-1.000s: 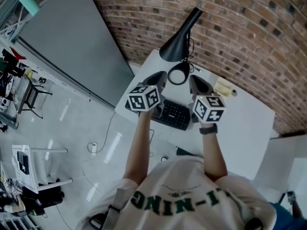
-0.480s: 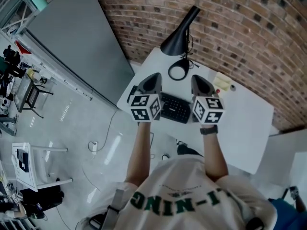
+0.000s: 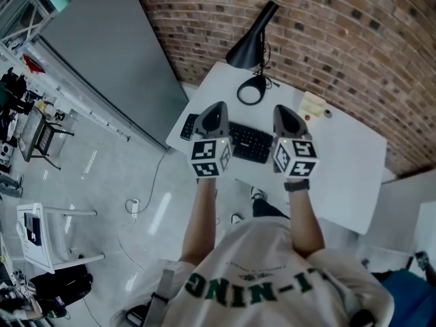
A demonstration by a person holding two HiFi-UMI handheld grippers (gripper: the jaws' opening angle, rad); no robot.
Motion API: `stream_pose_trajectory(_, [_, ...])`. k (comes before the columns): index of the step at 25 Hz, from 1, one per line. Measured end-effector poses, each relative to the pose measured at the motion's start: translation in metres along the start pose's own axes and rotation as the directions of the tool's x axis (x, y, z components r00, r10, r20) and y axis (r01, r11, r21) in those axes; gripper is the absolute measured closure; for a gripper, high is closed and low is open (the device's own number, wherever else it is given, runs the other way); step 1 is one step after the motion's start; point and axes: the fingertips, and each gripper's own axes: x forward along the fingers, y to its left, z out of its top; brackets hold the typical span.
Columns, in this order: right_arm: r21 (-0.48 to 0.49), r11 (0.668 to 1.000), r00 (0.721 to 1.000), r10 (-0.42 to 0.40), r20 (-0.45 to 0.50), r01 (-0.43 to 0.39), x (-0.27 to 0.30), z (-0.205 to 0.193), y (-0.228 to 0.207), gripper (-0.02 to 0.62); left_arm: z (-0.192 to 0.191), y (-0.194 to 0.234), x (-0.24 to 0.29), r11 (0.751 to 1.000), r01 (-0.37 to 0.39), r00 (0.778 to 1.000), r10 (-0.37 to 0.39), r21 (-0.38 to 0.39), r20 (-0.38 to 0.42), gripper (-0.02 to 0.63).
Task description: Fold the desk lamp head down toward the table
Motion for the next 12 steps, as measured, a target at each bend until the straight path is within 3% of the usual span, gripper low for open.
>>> stream_pose_trajectory(7, [-0.028, 1.0, 1.0, 0.011, -0.008, -0.011, -0.027, -0.01, 0.023, 0.594, -0.003, -0.003, -0.038, 1.0, -0.009, 0.999, 0.009, -0.005, 0.039, 0.604])
stream_pose_trajectory(12, [-0.047, 0.997, 0.997, 0.062, -0.043, -0.064, -0.044, -0.029, 0.047, 0.594, -0.018, -0.006, -0.069, 0.999, 0.002, 0.999, 0.0, -0.041, 0.043, 0.604])
